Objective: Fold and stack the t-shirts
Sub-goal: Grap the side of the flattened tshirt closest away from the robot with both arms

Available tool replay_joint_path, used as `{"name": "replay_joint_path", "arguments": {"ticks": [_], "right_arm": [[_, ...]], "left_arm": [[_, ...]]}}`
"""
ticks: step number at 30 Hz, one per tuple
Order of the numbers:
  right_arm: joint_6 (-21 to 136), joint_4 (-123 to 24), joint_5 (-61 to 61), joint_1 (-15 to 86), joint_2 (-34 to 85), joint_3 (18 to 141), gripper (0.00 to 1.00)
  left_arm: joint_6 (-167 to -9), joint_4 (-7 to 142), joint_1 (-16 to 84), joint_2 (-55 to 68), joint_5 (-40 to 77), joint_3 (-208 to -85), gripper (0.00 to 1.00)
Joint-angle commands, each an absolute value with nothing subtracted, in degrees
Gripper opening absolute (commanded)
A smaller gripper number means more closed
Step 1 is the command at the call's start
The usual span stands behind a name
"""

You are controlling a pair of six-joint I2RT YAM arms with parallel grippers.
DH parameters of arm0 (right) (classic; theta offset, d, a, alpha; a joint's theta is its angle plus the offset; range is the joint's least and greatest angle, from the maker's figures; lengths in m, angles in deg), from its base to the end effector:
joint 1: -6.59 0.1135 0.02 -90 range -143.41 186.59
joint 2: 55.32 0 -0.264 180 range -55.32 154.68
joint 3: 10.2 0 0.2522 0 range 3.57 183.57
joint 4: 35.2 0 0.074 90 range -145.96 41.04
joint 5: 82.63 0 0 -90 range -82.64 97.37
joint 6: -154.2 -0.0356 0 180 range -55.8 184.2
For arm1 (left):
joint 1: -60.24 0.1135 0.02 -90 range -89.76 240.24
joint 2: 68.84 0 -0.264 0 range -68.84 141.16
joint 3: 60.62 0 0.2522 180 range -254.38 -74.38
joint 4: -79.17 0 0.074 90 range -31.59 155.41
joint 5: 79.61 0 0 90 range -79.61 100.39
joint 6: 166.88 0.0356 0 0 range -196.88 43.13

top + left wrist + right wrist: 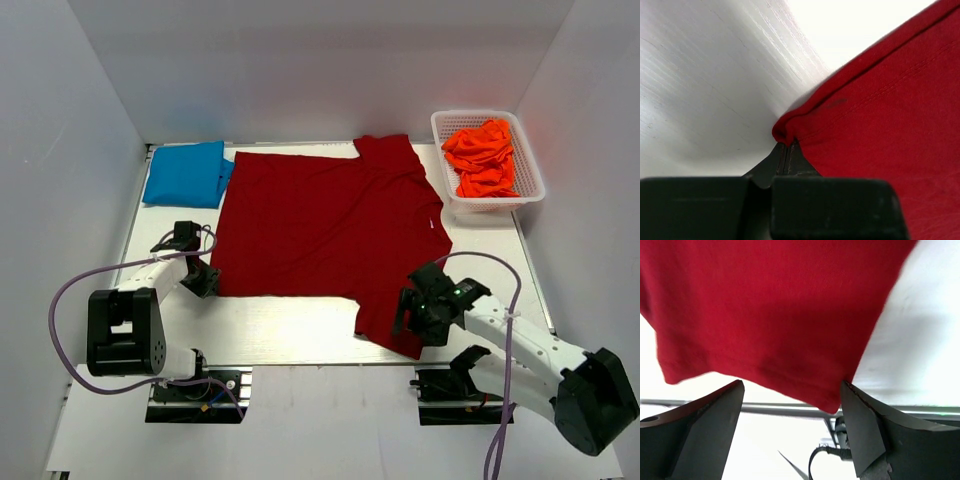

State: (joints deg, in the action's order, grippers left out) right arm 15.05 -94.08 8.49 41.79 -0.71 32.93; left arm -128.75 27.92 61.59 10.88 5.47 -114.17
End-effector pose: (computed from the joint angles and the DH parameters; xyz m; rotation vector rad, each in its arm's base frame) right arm 0.1239 0.0865 0.1753 0.3519 2.8364 0.3114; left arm 0.2229 0.0083 0.1552 -1.3142 2.5925 -0.0238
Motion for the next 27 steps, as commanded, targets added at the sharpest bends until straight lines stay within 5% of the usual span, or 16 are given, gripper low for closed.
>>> {"name": "replay_joint_path", "arguments": {"ticks": [1,8,10,11,12,27], "right_arm": [[12.52,-94.31,4.82,44.91,2.23,32.39,0.82],[8.13,-90.1,10.53,49.13,10.85,30.82,0.78],[7.24,-90.79,11.49,49.39,14.18,32.3,0.69],[7.51,-90.97,11.5,49.66,14.81,32.65,0.59],[7.16,-91.41,12.37,49.92,15.16,33.01,0.02],[14.27,-100.03,22.73,44.67,17.36,59.01,0.0]], "left_arm": [[-129.52,28.85,61.65,10.96,4.86,-113.22,0.0],[-130.14,27.18,61.65,11.49,4.86,-115.5,0.0],[-130.14,25.87,61.65,11.49,5.65,-116.39,0.0],[-130.14,25.86,61.65,12.01,5.65,-117.0,0.0],[-130.14,25.86,61.65,12.02,5.65,-117.0,0.0],[-129.52,22.43,61.65,12.71,6.7,-128.51,0.0]]}}
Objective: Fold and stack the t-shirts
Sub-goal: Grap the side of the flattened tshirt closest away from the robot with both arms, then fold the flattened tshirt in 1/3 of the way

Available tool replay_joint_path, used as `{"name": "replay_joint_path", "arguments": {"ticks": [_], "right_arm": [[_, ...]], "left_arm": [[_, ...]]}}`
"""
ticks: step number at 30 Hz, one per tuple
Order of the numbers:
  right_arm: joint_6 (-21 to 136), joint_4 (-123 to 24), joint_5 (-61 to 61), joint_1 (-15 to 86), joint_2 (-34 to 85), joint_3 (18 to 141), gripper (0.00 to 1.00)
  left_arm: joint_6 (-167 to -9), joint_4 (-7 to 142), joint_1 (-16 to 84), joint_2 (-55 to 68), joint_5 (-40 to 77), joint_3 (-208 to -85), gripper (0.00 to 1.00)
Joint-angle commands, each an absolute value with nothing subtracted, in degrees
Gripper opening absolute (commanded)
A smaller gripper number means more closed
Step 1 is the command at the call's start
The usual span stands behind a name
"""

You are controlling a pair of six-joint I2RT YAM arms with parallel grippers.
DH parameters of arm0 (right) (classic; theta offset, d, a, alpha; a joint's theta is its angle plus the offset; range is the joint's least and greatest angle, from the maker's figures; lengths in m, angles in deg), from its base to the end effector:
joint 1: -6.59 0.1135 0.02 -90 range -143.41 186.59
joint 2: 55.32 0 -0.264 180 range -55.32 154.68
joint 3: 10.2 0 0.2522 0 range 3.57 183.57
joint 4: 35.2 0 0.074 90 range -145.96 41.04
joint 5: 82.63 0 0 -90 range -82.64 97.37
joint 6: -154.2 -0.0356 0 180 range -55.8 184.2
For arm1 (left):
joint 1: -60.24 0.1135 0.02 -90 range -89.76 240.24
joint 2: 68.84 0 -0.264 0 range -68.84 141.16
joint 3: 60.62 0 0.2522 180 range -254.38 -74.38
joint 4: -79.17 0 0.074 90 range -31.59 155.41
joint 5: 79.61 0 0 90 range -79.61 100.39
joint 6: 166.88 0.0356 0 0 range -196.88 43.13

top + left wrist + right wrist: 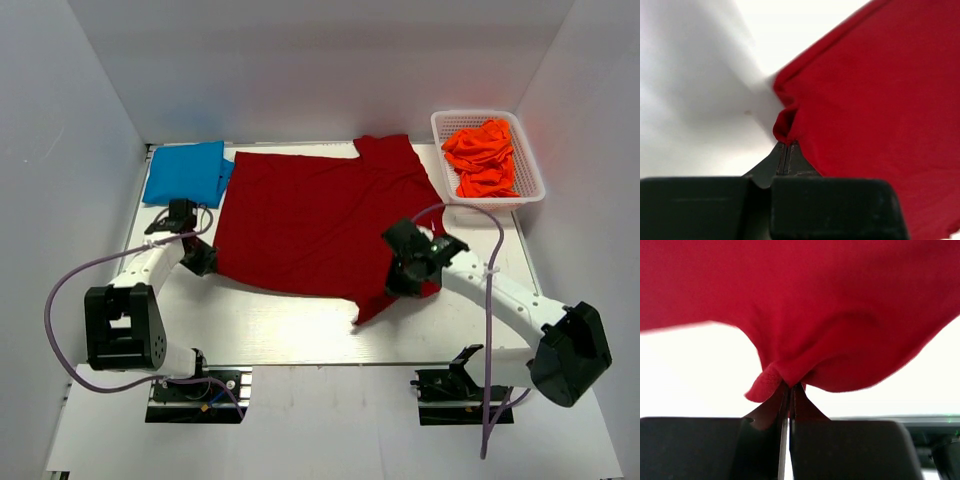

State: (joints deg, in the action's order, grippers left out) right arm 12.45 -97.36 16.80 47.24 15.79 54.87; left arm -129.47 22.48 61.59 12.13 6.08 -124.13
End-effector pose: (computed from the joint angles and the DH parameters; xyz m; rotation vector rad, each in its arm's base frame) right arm 0.1752 0.1427 0.2354 0.3097 2.7352 0.2254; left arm 0.2489 0.0085 0.1932 -1.3100 2.5412 -0.0751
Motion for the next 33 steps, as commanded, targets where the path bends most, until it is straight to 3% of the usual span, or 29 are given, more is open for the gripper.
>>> {"name": "replay_joint_path", "arguments": {"ticks": [1,14,25,26,27,28,29,30,31,33], "right_arm": [[15.41,-99.59,23.44,43.95,18.32,61.37,0.0],[30.08,-96.16,27.93,26.91,37.13,86.51,0.0],[45.3,-85.78,28.7,20.84,53.64,101.46,0.0],[45.56,-85.96,28.9,19.79,56.19,102.61,0.0],[46.52,-87.35,28.64,19.17,57.78,107.49,0.15],[46.53,-88.15,28.9,18.73,59.36,109.71,0.35],[48.45,-89.38,26.55,18.03,64.16,113.83,0.62],[48.64,-92.09,25.66,17.67,65.78,118.65,0.83],[48.9,-94.55,22.69,17.67,67.36,123.14,0.9],[49.61,-97.11,21.43,18.1,70.54,126.33,0.9]], "left_arm": [[-129.0,22.43,61.65,13.77,6.7,-129.65,0.0],[-128.99,20.59,61.65,33.89,6.18,-155.05,0.0],[-127.86,21.91,61.12,49.8,6.88,-171.48,0.03],[-127.85,21.91,61.12,51.73,6.88,-172.8,0.13],[-127.07,20.34,61.12,52.35,6.88,-175.25,0.28],[-127.06,19.8,60.6,52.36,6.88,-176.32,0.41],[-126.54,19.8,60.6,52.36,5.31,-177.55,0.71],[-125.84,19.8,60.6,52.36,5.3,-177.56,0.85],[-125.22,20.41,60.6,51.4,5.3,-177.56,0.99],[-123.03,21.72,60.6,48.69,5.91,-177.56,0.99]]}}
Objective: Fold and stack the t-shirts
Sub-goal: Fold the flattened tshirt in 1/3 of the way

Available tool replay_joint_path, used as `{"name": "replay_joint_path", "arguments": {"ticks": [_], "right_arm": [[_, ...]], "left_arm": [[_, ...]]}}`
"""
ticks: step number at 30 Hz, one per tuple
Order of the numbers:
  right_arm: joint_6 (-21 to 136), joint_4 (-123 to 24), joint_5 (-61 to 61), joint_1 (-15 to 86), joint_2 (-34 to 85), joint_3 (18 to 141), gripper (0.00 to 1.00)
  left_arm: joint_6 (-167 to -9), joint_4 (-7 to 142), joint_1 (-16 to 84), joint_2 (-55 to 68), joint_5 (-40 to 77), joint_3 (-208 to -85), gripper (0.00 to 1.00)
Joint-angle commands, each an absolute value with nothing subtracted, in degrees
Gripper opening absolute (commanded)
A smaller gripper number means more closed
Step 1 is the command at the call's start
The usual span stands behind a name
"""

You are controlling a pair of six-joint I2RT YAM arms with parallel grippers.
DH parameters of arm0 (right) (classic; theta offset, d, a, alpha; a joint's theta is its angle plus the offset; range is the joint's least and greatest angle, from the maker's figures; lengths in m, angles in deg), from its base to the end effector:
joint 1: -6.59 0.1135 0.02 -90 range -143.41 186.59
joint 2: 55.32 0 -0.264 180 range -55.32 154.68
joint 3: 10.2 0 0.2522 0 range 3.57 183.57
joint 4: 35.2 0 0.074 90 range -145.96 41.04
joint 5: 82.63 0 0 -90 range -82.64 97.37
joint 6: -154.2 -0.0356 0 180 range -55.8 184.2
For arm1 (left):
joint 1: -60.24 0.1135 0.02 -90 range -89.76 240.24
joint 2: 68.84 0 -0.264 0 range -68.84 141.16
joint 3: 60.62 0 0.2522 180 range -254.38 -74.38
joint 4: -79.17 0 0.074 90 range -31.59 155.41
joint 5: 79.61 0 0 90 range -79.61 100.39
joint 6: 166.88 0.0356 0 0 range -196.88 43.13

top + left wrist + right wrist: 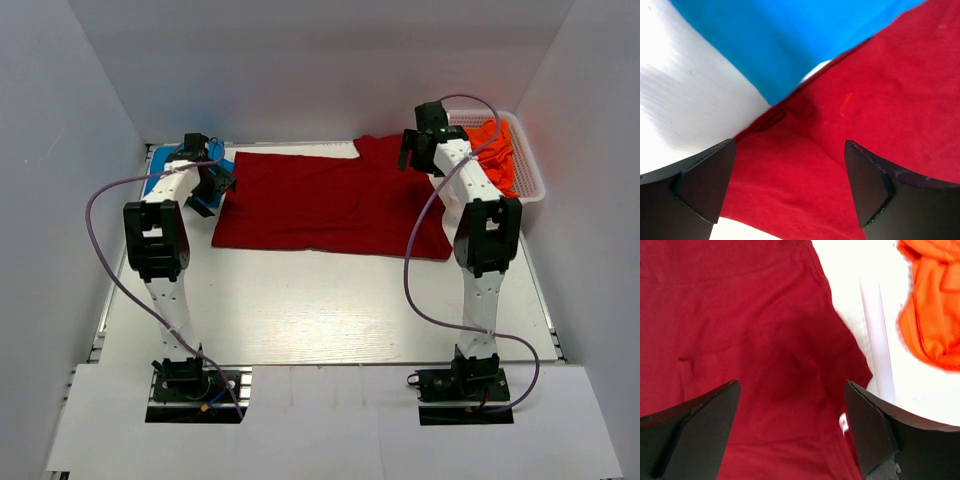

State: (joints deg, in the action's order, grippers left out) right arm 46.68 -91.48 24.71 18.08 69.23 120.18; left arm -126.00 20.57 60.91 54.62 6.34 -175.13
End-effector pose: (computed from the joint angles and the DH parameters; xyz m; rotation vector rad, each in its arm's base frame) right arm 0.4817 0.0871 0.2733 0.2575 2.3887 -0.1381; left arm 0.4564 0.0079 0.1933 -1.1762 2.4887 -0.1354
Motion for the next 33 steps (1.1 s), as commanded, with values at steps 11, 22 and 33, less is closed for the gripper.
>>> {"name": "replay_joint_path", "arguments": {"ticks": [11,22,33], "right_arm": [[46.63,-78.23,5.08,19.16,47.51,87.89,0.9],[42.32,-77.79,10.26,16.71,52.34,75.29,0.9],[38.54,-77.96,4.29,13.89,38.39,48.6,0.9]], "left_arm": [[-115.11,32.27,56.12,40.94,19.45,-163.86,0.99],[-114.58,27.54,55.23,48.31,13.39,-157.35,0.99],[-114.58,21.91,55.23,37.35,10.48,-135.51,0.99]]}}
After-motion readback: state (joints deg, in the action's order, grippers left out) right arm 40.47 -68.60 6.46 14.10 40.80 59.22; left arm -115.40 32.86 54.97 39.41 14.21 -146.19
